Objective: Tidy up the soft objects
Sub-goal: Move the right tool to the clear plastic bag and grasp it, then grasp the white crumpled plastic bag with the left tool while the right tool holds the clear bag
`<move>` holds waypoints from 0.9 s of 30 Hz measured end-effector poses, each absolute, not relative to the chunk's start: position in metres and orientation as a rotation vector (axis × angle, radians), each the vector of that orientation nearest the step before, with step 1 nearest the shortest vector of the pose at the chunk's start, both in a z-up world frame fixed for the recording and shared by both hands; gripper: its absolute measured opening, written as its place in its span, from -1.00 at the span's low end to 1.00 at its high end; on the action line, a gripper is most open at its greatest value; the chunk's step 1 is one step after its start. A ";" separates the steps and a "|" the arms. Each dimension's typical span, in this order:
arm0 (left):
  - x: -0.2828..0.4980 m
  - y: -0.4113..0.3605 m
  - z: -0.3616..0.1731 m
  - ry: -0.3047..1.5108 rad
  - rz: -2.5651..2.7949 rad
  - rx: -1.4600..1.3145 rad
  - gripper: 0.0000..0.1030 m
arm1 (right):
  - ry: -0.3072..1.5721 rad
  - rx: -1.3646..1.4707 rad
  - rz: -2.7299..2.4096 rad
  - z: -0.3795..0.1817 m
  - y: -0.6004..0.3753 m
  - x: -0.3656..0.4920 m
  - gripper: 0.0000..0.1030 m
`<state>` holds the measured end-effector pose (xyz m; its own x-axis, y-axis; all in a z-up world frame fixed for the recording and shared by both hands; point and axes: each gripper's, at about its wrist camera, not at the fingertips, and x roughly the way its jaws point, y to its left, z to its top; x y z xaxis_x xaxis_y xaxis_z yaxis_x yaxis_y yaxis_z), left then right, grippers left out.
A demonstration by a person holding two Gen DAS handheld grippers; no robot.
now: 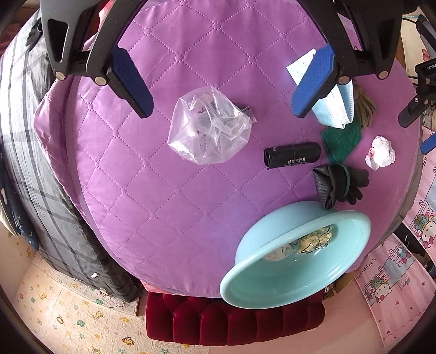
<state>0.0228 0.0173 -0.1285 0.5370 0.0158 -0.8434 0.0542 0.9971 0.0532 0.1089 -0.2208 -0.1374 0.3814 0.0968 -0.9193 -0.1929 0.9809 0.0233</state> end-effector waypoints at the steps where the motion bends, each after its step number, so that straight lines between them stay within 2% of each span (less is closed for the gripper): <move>1: 0.023 0.018 -0.129 1.003 -0.019 0.077 1.00 | 1.168 -0.090 0.182 -0.138 -0.221 0.111 1.00; 13: 0.025 0.025 -0.135 1.018 0.014 0.056 1.00 | 1.209 -0.041 0.161 -0.156 -0.228 0.135 0.99; 15: 0.026 0.026 -0.135 1.017 0.017 0.057 1.00 | 1.206 -0.018 0.166 -0.155 -0.229 0.138 0.89; 16: 0.026 0.027 -0.135 1.018 0.019 0.057 1.00 | 1.208 -0.013 0.168 -0.155 -0.229 0.140 0.68; 17: 0.026 0.028 -0.134 1.017 0.020 0.055 1.00 | 1.216 -0.009 0.169 -0.157 -0.229 0.141 0.33; 18: 0.027 0.029 -0.134 1.017 0.023 0.054 1.00 | 1.229 -0.005 0.167 -0.159 -0.229 0.143 0.17; 23: 0.028 0.032 -0.133 1.017 0.035 0.050 1.00 | 1.204 0.021 0.213 -0.154 -0.229 0.140 -0.31; 27: 0.029 0.037 -0.136 1.028 0.044 0.039 1.00 | 1.197 0.024 0.214 -0.148 -0.227 0.137 -0.48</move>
<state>0.0290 0.0372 -0.1363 0.5160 0.0547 -0.8549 -0.0179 0.9984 0.0531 0.1366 -0.2275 -0.1482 0.3477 0.1778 -0.9206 -0.1529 0.9795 0.1314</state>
